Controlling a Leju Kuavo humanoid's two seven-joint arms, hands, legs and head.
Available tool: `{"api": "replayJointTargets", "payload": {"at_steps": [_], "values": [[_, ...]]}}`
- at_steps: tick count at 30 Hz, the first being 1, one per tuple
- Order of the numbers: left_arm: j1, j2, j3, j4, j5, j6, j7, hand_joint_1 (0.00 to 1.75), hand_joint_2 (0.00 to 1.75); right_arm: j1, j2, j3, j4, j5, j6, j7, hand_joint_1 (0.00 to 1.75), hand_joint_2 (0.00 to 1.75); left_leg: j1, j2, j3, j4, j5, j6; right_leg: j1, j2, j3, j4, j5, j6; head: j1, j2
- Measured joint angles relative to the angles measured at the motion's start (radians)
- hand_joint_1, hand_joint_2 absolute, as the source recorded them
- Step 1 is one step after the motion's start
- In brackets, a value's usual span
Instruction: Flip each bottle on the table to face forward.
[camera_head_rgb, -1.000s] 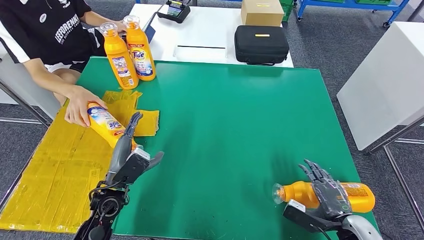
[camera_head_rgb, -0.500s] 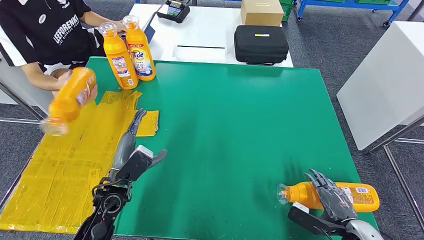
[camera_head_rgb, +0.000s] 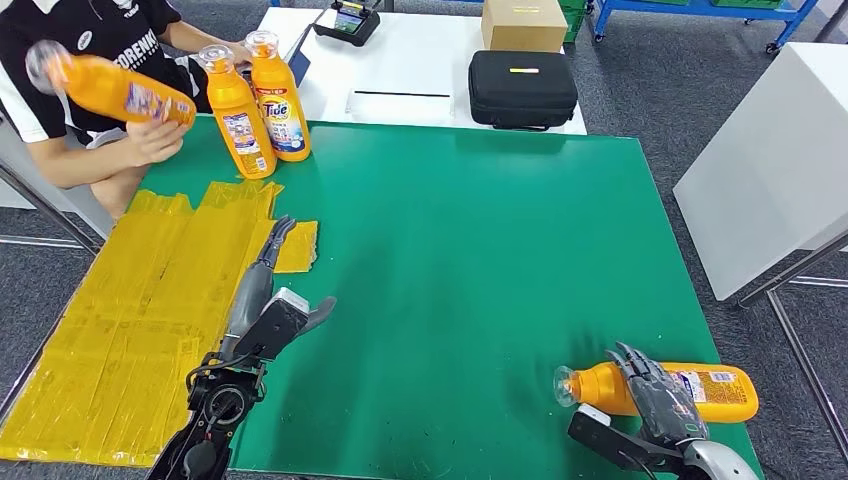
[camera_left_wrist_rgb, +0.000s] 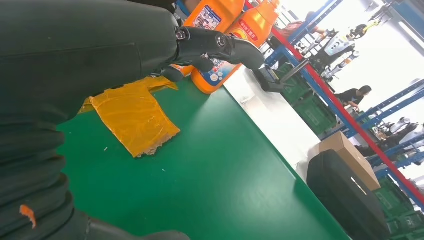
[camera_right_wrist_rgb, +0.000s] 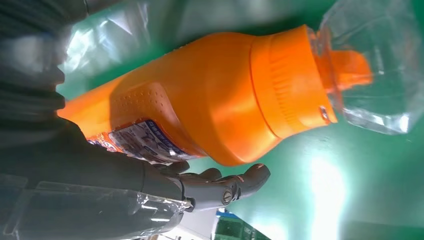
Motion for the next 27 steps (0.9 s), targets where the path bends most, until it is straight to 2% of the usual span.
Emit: {"api": "replayJointTargets", "payload": {"at_steps": [2, 3, 5, 11, 18, 23, 27], "values": [[0.0, 0.0, 0.0, 0.0, 0.003, 0.001, 0.0, 0.0, 1.75, -0.001, 0.001, 0.002, 0.0, 0.013, -0.002, 0.02, 1.25, 1.75, 0.0, 0.0, 0.0, 0.0, 0.0, 0.0, 0.0, 0.0, 0.0, 0.0, 0.0, 0.0, 0.0, 0.0], [-0.001, 0.0, 0.0, 0.0, 0.005, 0.001, 0.001, 0.0, 1.75, -0.002, 0.001, 0.004, 0.0, 0.02, -0.007, 0.032, 1.57, 1.75, 0.0, 0.0, 0.0, 0.0, 0.0, 0.0, 0.0, 0.0, 0.0, 0.0, 0.0, 0.0, 0.0, 0.0], [-0.001, 0.0, -0.001, 0.0, 0.007, 0.001, 0.002, 0.0, 1.75, -0.006, 0.002, 0.009, 0.002, 0.035, -0.025, 0.057, 1.71, 1.75, 0.0, 0.0, 0.0, 0.0, 0.0, 0.0, 0.0, 0.0, 0.0, 0.0, 0.0, 0.0, 0.0, 0.0], [-0.002, -0.003, -0.004, 0.0, 0.011, 0.001, 0.006, 0.0, 1.75, -0.022, 0.004, 0.053, 0.022, 0.062, -0.103, 0.111, 1.74, 1.75, 0.0, 0.0, 0.0, 0.0, 0.0, 0.0, 0.0, 0.0, 0.0, 0.0, 0.0, 0.0, 0.0, 0.0], [-0.002, -0.01, -0.005, -0.003, 0.016, -0.001, 0.007, 0.0, 1.75, -0.064, 0.004, 0.161, 0.075, 0.085, -0.225, 0.195, 1.75, 1.75, 0.0, 0.0, 0.0, 0.0, 0.0, 0.0, 0.0, 0.0, 0.0, 0.0, 0.0, 0.0, 0.0, 0.0], [-0.002, -0.015, -0.005, -0.003, 0.016, -0.002, 0.008, 0.0, 1.75, -0.09, 0.004, 0.225, 0.103, 0.079, -0.263, 0.201, 1.75, 1.75, 0.0, 0.0, 0.0, 0.0, 0.0, 0.0, 0.0, 0.0, 0.001, 0.0, 0.0, 0.0, 0.0, 0.0], [-0.002, -0.016, -0.005, -0.003, 0.016, -0.003, 0.0, 0.0, 1.75, -0.109, 0.004, 0.272, 0.112, 0.046, -0.342, 0.178, 1.75, 1.75, 0.0, 0.001, -0.001, 0.0, 0.0, 0.0, 0.0, 0.0, 0.0, 0.0, 0.0, 0.0, 0.0, 0.0]]}}
